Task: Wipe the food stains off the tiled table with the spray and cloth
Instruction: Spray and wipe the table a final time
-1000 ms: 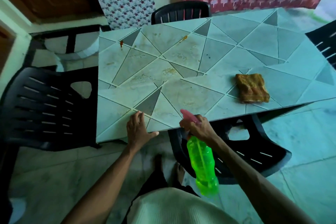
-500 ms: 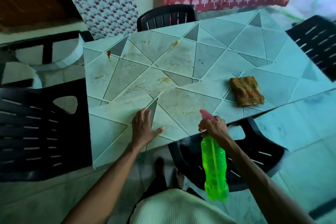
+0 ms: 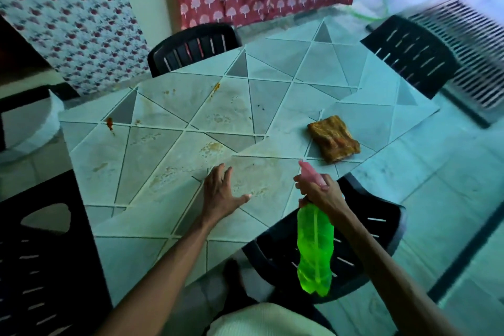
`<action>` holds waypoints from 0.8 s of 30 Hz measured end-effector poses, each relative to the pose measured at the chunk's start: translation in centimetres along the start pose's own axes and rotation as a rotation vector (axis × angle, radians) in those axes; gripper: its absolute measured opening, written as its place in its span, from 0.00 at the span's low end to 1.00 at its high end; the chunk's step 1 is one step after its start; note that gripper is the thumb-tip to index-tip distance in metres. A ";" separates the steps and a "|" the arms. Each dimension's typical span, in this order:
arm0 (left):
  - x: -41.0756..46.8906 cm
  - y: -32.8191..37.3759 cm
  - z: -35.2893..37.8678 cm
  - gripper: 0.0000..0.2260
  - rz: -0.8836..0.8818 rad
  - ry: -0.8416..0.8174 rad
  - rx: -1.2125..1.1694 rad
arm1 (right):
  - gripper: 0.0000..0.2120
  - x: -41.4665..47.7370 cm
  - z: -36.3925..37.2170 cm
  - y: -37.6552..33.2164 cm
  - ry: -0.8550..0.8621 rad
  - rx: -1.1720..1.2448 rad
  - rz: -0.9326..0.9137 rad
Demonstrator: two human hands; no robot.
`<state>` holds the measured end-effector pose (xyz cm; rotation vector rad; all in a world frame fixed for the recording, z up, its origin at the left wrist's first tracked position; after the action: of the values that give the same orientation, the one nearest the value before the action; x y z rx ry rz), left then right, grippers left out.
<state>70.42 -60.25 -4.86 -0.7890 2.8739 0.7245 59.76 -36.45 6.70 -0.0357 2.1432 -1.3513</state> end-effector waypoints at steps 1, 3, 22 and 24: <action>0.9 0.9 0.1 0.50 0.019 -0.014 -0.002 | 0.16 0.0 -0.7 -1.3 -0.007 0.029 -0.054; 2.5 2.9 0.5 0.49 0.055 -0.050 0.010 | 0.06 0.2 -2.5 -3.9 -0.016 0.084 -0.174; 13.7 21.6 8.3 0.43 0.097 -0.143 0.138 | 0.18 21.0 -26.8 -13.6 0.274 0.206 -0.630; 13.7 22.3 8.8 0.43 0.073 -0.122 0.136 | 0.16 23.5 -28.1 -13.3 0.307 0.211 -0.608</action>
<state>46.98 -45.68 -5.89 -0.6039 2.8184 0.5564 22.74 -27.74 15.22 -0.4546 2.3265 -2.0347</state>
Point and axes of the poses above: each hand's wrist, its own x-axis towards the middle knuckle, its own z-axis out of the palm, y = z × x, the point moved 6 cm from there along x, towards the middle knuckle, and after that the axes turned 1 degree about y, right-handed, at the moved point
